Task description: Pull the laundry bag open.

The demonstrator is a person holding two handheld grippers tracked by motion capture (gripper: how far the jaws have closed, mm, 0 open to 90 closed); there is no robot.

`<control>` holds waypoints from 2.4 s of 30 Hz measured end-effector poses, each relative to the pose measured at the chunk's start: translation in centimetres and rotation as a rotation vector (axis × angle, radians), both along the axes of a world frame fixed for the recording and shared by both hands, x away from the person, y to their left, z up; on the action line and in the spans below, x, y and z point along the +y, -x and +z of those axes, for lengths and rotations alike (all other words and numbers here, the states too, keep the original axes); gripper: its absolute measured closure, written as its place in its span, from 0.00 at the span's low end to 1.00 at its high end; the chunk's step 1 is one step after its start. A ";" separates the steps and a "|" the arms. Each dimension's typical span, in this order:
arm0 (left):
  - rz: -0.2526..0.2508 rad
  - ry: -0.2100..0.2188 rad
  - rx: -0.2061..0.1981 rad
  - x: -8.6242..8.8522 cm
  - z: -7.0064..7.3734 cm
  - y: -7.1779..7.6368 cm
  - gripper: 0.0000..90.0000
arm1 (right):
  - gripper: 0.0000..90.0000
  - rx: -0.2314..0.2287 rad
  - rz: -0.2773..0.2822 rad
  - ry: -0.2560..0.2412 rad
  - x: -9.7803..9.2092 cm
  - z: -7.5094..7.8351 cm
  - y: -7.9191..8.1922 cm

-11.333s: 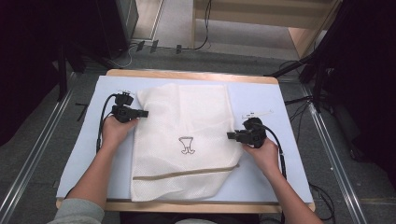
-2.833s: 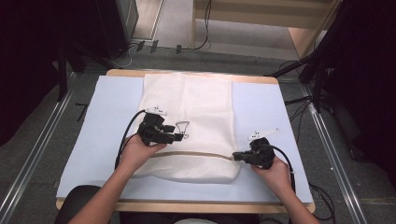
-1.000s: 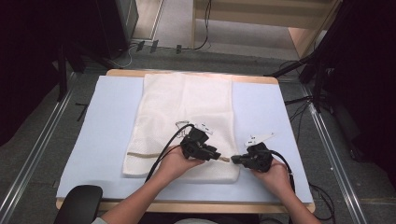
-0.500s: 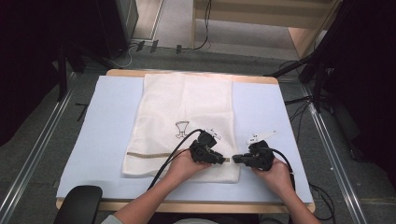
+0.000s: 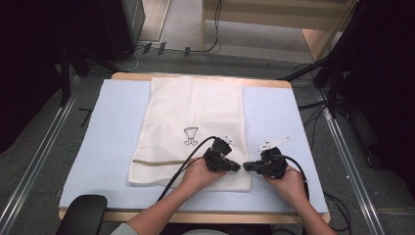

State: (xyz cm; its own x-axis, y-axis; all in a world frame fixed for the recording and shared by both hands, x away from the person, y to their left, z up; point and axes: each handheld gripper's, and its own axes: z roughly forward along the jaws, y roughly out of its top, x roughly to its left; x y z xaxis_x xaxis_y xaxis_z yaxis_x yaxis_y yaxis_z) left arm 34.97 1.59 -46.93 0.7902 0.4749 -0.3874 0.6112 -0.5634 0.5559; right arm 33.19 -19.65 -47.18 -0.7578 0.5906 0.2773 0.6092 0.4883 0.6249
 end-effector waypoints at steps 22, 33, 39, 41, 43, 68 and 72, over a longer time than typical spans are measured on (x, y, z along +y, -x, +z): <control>0.034 0.042 0.119 2.3 0.4 -1.4 0.99 | 1.00 -0.065 0.000 0.019 0.4 -0.2 0.4; 0.022 0.079 0.147 5.6 1.2 -1.6 0.99 | 1.00 -0.055 0.005 -0.007 0.1 -0.3 0.3; -0.003 0.058 0.138 5.8 1.5 -1.2 0.99 | 1.00 -0.058 0.008 -0.005 0.5 -0.3 0.4; 0.000 0.061 0.135 6.0 1.5 -1.3 0.99 | 1.00 -0.069 0.013 0.007 0.6 -0.3 0.5; 0.001 0.053 0.136 6.1 1.5 -1.3 0.99 | 1.00 -0.077 0.017 0.006 0.6 -0.3 0.5; 0.018 0.061 0.215 10.8 2.5 -2.0 0.99 | 1.00 -0.060 0.016 -0.019 0.4 -0.4 0.4; 0.031 0.061 0.213 11.7 2.8 -1.9 0.99 | 1.00 -0.069 0.022 -0.017 0.4 -0.4 0.4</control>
State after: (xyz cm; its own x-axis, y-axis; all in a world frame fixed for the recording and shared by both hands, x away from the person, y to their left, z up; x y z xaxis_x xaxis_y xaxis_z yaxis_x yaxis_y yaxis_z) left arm 36.87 13.28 -44.16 0.6727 0.4685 -0.5727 0.7351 -0.5115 0.4450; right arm 32.80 -19.25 -47.63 -0.7881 0.5695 0.2336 0.5535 0.4897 0.6737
